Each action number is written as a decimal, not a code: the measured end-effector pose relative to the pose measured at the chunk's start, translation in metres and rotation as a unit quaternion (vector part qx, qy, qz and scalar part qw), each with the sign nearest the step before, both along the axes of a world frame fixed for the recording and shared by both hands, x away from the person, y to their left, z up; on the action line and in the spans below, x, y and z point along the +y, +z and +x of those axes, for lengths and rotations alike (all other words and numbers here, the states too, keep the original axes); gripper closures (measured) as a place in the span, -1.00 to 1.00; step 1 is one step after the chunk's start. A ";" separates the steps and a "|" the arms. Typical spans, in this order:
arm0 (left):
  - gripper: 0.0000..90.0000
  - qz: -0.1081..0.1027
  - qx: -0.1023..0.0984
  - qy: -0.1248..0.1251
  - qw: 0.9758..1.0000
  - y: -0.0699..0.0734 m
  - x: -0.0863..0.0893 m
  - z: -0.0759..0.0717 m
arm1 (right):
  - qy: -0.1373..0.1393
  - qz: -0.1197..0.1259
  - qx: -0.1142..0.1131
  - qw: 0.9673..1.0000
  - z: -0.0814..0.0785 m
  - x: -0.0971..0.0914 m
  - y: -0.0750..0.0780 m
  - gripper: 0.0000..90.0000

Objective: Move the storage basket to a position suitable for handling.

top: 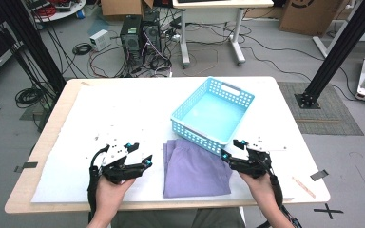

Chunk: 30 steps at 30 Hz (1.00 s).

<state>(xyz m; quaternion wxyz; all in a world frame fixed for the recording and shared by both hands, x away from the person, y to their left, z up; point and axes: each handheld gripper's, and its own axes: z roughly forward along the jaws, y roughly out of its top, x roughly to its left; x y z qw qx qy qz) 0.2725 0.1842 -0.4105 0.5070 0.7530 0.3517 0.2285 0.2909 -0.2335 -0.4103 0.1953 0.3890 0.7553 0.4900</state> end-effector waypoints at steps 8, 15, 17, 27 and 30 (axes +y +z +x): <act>-0.25 -0.004 0.004 0.009 1.000 -0.002 0.011 0.000 | 0.015 0.004 -0.002 1.000 0.002 0.017 0.003 -0.15; -0.25 -0.005 0.005 0.005 1.000 -0.002 0.009 0.001 | 0.045 0.004 0.000 0.999 0.009 0.049 0.008 -0.08; -0.25 -0.005 0.007 0.006 1.000 -0.003 0.009 0.002 | 0.054 0.002 -0.001 0.999 0.013 0.059 0.009 -0.05; -0.25 -0.006 0.011 0.006 1.000 -0.005 0.010 0.004 | 0.082 0.015 0.020 0.996 0.027 0.102 0.012 -0.07; -0.25 -0.007 0.012 0.007 1.000 -0.006 0.010 0.005 | 0.083 0.018 0.024 0.996 0.030 0.108 0.012 -0.08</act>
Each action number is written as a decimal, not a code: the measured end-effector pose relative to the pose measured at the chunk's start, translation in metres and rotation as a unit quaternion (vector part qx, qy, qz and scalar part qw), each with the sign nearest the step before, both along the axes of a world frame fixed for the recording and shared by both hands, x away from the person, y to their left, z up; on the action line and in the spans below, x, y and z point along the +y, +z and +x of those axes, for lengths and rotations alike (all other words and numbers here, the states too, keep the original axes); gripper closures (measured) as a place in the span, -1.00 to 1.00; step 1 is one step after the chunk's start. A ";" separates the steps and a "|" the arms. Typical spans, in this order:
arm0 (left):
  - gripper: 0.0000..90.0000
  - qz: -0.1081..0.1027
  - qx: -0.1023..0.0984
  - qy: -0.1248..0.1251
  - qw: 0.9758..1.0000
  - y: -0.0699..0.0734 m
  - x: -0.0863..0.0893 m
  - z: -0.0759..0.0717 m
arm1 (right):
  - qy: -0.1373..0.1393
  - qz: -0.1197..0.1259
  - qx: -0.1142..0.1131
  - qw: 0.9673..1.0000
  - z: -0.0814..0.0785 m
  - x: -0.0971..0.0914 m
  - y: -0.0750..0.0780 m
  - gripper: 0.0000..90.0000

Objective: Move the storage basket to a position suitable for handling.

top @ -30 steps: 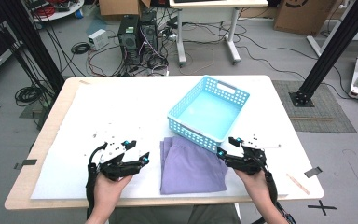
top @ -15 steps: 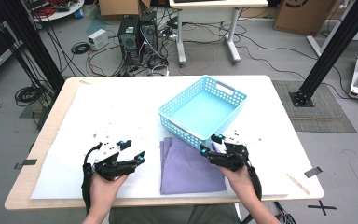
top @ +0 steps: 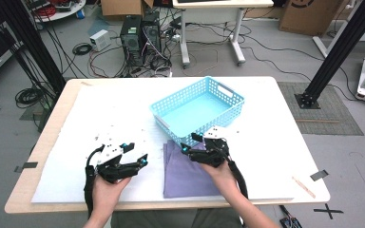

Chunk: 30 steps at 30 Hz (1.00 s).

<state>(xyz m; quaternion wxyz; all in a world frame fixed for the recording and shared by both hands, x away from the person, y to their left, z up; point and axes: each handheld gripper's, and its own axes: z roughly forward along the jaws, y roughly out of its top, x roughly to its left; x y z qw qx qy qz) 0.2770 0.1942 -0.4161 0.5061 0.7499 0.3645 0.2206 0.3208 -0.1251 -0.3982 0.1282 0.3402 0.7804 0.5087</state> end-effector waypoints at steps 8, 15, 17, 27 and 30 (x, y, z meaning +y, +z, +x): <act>-0.25 -0.002 0.004 0.004 1.000 -0.002 0.002 0.003 | 0.005 0.001 0.010 1.000 0.015 0.024 0.001 -0.06; -0.25 -0.011 0.004 0.010 1.000 -0.001 0.005 0.008 | 0.005 -0.007 0.023 1.000 0.030 0.055 -0.001 -0.12; -0.25 -0.010 0.006 0.011 1.000 -0.001 0.005 0.010 | 0.005 -0.010 0.029 1.000 0.033 0.059 -0.002 -0.13; -0.25 -0.016 0.012 0.021 1.000 -0.004 0.008 0.017 | 0.022 -0.037 0.049 0.998 0.029 0.055 -0.012 -0.19; -0.25 -0.014 0.008 0.023 1.000 -0.003 0.007 0.019 | 0.022 -0.027 0.018 0.999 0.020 0.037 -0.008 -0.19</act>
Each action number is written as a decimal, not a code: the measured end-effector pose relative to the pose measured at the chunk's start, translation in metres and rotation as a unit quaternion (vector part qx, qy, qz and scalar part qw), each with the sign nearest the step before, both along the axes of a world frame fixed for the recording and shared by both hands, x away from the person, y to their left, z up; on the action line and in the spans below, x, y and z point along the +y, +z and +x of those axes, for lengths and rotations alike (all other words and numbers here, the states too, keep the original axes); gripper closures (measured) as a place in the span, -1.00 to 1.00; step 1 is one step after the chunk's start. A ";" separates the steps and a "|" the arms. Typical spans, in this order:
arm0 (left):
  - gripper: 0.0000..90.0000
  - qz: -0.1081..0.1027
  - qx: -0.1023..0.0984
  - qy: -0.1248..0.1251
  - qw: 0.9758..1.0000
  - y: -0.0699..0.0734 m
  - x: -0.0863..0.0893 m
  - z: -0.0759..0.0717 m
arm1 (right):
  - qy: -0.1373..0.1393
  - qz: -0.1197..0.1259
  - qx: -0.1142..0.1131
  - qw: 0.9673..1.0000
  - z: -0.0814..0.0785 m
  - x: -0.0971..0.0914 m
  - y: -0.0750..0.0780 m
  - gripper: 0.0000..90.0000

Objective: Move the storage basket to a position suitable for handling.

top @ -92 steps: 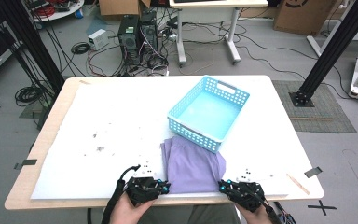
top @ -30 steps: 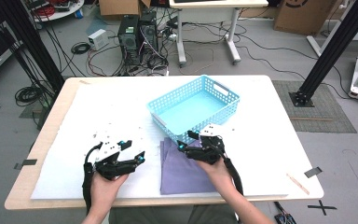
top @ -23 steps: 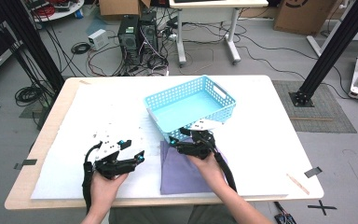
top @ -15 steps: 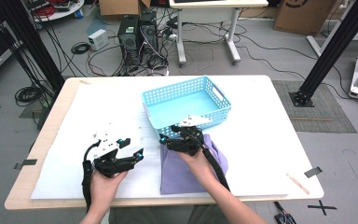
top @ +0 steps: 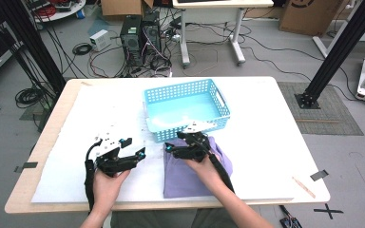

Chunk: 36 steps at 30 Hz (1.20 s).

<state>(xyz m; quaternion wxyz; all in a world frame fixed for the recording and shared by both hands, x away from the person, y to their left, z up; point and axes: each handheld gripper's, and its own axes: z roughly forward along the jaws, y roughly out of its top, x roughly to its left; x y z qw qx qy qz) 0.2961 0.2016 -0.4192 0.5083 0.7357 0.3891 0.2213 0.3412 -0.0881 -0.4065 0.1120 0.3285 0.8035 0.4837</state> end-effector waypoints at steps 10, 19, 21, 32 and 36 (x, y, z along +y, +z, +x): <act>-0.32 0.001 -0.016 0.027 0.999 -0.001 -0.013 0.018 | -0.089 0.035 -0.062 0.994 0.005 -0.086 0.015 -0.21; -0.34 0.011 -0.012 0.033 0.999 -0.010 -0.030 0.035 | -0.194 0.032 -0.058 0.979 0.037 -0.149 0.004 -0.25; -0.35 0.012 -0.012 0.034 0.999 -0.011 -0.032 0.038 | -0.206 0.031 -0.063 0.976 0.042 -0.152 0.002 -0.23; -0.25 0.029 0.004 0.047 0.998 -0.020 -0.040 0.054 | -0.225 0.010 -0.011 0.974 0.090 -0.151 0.010 0.07; -0.19 0.031 0.004 0.030 0.999 -0.021 -0.042 0.059 | -0.212 0.007 0.014 0.977 0.097 -0.149 0.008 0.36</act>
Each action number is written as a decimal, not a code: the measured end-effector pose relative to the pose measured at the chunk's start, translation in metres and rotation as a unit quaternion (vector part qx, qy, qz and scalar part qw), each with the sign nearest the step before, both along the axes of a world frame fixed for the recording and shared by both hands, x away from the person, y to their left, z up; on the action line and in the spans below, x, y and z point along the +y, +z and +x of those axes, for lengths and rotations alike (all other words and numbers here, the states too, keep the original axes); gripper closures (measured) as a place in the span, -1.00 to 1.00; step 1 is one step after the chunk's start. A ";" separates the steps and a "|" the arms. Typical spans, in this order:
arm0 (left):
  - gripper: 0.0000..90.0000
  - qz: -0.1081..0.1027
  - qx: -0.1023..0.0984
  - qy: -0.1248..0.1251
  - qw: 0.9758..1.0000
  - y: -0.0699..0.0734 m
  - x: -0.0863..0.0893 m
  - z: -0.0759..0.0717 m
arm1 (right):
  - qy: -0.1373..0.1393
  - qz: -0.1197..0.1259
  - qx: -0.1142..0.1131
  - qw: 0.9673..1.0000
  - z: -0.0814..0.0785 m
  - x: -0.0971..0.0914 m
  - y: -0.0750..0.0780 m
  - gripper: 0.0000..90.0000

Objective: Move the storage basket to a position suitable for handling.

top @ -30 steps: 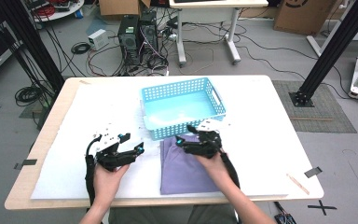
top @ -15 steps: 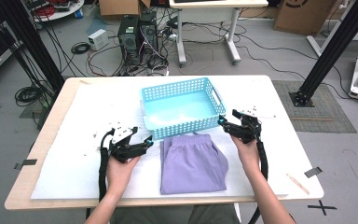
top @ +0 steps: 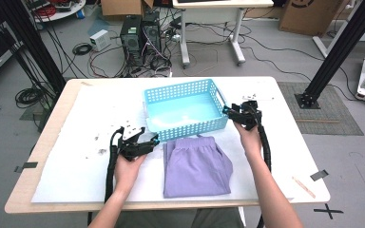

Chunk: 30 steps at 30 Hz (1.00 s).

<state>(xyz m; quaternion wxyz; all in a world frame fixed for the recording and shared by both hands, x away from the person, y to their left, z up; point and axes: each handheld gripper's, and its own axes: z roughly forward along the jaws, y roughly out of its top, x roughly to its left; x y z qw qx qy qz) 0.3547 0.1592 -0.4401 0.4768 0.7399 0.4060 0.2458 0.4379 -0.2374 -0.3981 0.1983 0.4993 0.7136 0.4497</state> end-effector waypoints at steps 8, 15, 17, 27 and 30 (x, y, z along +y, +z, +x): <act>0.04 0.022 -0.013 -0.008 1.000 -0.003 -0.008 0.007 | 0.014 -0.029 0.008 0.999 -0.009 0.000 0.001 0.58; -0.02 0.014 -0.004 -0.009 1.000 -0.002 -0.001 0.014 | 0.035 -0.014 -0.015 0.999 -0.025 -0.002 0.001 0.26; -0.11 0.013 -0.005 -0.005 1.000 -0.001 0.001 0.014 | 0.041 -0.004 -0.036 0.999 -0.030 -0.004 0.000 0.00; -0.20 -0.007 -0.013 -0.015 1.000 0.000 0.005 0.014 | 0.104 -0.047 -0.041 0.993 -0.035 -0.012 -0.022 -0.18; -0.20 -0.011 -0.015 -0.021 1.000 0.001 0.005 0.016 | 0.115 -0.064 -0.052 0.990 -0.033 -0.006 -0.024 -0.09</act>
